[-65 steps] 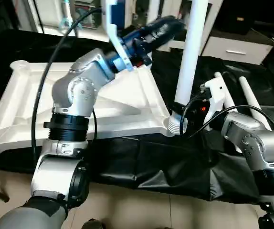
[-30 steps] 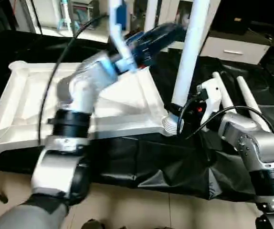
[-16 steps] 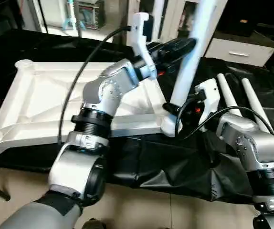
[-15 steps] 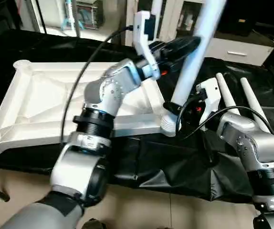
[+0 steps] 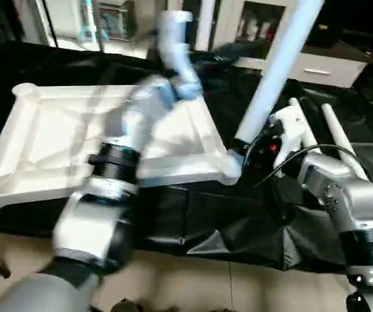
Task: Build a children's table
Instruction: Pick table leg
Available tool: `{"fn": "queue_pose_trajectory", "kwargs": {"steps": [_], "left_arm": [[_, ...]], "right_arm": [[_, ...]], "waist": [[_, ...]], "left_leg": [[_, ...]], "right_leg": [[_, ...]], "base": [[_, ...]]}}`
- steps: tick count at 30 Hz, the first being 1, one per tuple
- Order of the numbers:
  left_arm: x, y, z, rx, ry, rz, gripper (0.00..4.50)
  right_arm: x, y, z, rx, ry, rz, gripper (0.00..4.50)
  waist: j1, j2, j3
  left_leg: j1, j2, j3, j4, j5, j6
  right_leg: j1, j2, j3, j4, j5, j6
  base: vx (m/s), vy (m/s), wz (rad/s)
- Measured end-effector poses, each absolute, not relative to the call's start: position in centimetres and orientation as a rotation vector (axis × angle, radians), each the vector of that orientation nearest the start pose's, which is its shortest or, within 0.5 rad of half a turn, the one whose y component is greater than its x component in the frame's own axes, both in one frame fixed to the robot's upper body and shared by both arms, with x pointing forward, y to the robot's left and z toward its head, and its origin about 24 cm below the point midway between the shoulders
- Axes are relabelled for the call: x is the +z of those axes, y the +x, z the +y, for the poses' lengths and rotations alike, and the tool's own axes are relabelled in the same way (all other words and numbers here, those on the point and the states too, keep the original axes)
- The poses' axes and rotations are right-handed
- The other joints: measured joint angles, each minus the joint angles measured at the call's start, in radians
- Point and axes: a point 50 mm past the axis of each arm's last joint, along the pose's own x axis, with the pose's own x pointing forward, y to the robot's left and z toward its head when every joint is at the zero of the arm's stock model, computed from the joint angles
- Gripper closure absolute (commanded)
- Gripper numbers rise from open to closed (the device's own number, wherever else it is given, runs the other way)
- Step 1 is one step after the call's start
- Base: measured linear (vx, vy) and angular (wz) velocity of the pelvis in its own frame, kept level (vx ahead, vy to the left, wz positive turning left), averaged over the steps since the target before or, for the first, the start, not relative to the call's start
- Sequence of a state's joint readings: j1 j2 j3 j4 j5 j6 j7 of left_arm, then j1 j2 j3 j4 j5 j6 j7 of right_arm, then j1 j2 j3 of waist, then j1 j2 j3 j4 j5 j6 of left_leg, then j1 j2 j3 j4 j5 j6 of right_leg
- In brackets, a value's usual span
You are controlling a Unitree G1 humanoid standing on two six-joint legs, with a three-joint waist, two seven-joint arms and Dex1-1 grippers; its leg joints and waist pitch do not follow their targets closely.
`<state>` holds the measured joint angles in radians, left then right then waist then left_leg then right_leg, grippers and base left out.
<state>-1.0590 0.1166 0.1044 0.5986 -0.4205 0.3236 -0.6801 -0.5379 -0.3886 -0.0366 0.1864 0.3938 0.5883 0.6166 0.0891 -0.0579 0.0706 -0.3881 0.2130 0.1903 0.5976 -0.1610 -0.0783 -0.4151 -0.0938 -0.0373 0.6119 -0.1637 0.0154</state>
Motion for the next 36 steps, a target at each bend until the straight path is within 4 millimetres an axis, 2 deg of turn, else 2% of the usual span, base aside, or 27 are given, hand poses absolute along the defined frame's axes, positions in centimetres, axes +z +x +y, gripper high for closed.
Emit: {"fn": "queue_pose_trajectory", "kwargs": {"steps": [2, 3, 4, 5, 6, 8, 9, 11, 13, 18, 22, 29, 30, 34, 36], "left_arm": [[22.3, 38.5, 9.0, -0.886, -0.097, -0.182, 2.77], [21.0, 38.5, 10.1, -0.865, 0.013, -0.147, 2.77], [20.0, 38.5, 10.5, -0.853, 0.047, -0.114, 2.77], [19.1, 38.5, 11.1, -0.843, 0.087, -0.083, 2.59], [17.8, 38.1, 11.3, -0.885, 0.199, -0.044, 2.59], [15.3, 37.2, 10.8, -1.009, 0.330, 0.026, 2.38], [13.3, 36.4, 10.1, -1.088, 0.368, 0.083, 2.31], [10.3, 35.2, 8.9, -1.186, 0.397, 0.156, 2.08], [8.2, 34.4, 7.2, -1.246, 0.417, 0.188, 1.99], [8.5, 35.1, 6.4, -1.238, 0.495, 0.149, 1.60], [8.2, 35.4, 6.5, -1.234, 0.550, 0.163, 1.58], [7.1, 35.7, 6.9, -1.271, 0.680, 0.244, 1.58], [7.0, 35.7, 7.0, -1.270, 0.696, 0.256, 1.86], [7.1, 36.1, 7.6, -1.252, 0.700, 0.276, 1.98], [7.5, 36.4, 7.9, -1.239, 0.710, 0.268, 2.28]], "right_arm": [[13.1, 33.8, -18.3, 0.635, 0.088, 0.203, 2.66], [13.7, 33.9, -19.0, 0.614, 0.095, 0.184, 2.66], [14.0, 34.0, -19.5, 0.601, 0.099, 0.172, 2.66], [14.2, 34.0, -19.8, 0.594, 0.105, 0.166, 2.66], [14.1, 34.0, -19.9, 0.604, 0.127, 0.170, 2.66], [13.6, 34.0, -20.1, 0.624, 0.161, 0.189, 2.66], [13.3, 34.0, -20.2, 0.625, 0.179, 0.203, 2.66], [12.8, 34.0, -20.4, 0.629, 0.193, 0.220, 2.66], [12.5, 34.0, -20.7, 0.623, 0.201, 0.232, 2.66], [11.3, 33.2, -21.9, 0.582, 0.205, 0.263, 2.66], [10.5, 32.7, -22.2, 0.571, 0.208, 0.287, 2.66], [10.9, 32.0, -22.0, 0.586, 0.184, 0.262, 2.66], [10.9, 32.0, -22.0, 0.586, 0.185, 0.264, 2.66], [11.0, 31.6, -21.9, 0.588, 0.174, 0.262, 2.66], [11.1, 31.4, -21.8, 0.593, 0.166, 0.258, 2.66]], "waist": [[-0.001, 0.000, 0.000], [0.000, 0.000, 0.000], [0.000, 0.000, 0.000], [0.002, 0.000, 0.000], [0.004, -0.001, -0.001], [0.008, -0.002, -0.001], [0.011, -0.002, -0.001], [0.015, -0.002, -0.001], [0.015, -0.004, 0.000], [0.005, -0.005, -0.001], [-0.005, -0.005, -0.001], [-0.001, -0.001, -0.001], [-0.001, 0.000, -0.001], [0.000, 0.004, 0.000], [0.001, 0.006, 0.000]], "left_leg": [[0.000, 0.000, 0.000, -0.001, 0.000, 0.000], [0.000, 0.000, 0.000, -0.001, 0.000, 0.000], [0.000, 0.000, 0.000, -0.001, 0.000, 0.000], [-0.001, 0.001, 0.000, -0.001, 0.000, 0.000], [-0.001, 0.001, 0.000, -0.001, 0.000, 0.000], [-0.001, 0.000, 0.001, -0.001, 0.000, 0.001], [-0.001, 0.000, 0.002, 0.000, 0.000, 0.001], [-0.002, 0.000, 0.003, 0.002, 0.000, 0.002], [-0.003, 0.000, 0.004, 0.003, 0.001, 0.003], [0.000, 0.001, 0.004, 0.003, 0.001, 0.003], [0.001, 0.001, 0.004, 0.003, 0.001, 0.003], [0.000, 0.002, 0.004, 0.002, 0.001, 0.003], [0.000, 0.002, 0.004, 0.002, 0.001, 0.003], [0.000, 0.002, 0.004, 0.002, 0.001, 0.003], [0.001, 0.002, 0.004, 0.002, 0.001, 0.003]], "right_leg": [[0.000, 0.000, 0.000, -0.001, 0.000, 0.000], [0.000, 0.000, 0.000, -0.001, 0.000, 0.000], [-0.001, 0.000, 0.000, -0.001, 0.000, 0.000], [-0.001, 0.000, -0.001, -0.001, 0.000, 0.000], [0.000, 0.000, -0.001, -0.001, 0.000, 0.000], [0.000, -0.001, 0.000, -0.001, -0.001, 0.000], [0.000, -0.002, 0.000, -0.001, 0.000, 0.000], [0.000, -0.003, 0.001, -0.001, 0.000, 0.000], [-0.001, -0.003, 0.000, 0.000, 0.001, -0.001], [0.000, -0.002, 0.001, 0.002, 0.002, 0.000], [-0.001, -0.002, 0.001, 0.002, 0.002, 0.000], [-0.001, -0.001, 0.001, 0.000, 0.002, 0.000], [-0.001, -0.001, 0.001, 0.000, 0.002, 0.000], [-0.001, -0.001, 0.001, 0.000, 0.002, 0.000], [-0.001, -0.001, 0.001, 0.000, 0.002, 0.000]], "base": [[0.000, 0.000, 0.00], [0.000, 0.000, 0.00], [0.000, 0.000, 0.00], [0.000, 0.000, 0.00], [0.000, 0.000, 0.00], [0.000, 0.000, 0.00], [0.000, 0.000, 0.00], [0.000, 0.000, 0.00], [0.000, 0.000, 0.00], [0.000, 0.000, 0.00], [0.000, 0.000, 0.00], [0.000, 0.000, 0.00], [0.000, 0.000, 0.00], [0.000, 0.000, 0.00], [0.000, 0.000, 0.00]]}}
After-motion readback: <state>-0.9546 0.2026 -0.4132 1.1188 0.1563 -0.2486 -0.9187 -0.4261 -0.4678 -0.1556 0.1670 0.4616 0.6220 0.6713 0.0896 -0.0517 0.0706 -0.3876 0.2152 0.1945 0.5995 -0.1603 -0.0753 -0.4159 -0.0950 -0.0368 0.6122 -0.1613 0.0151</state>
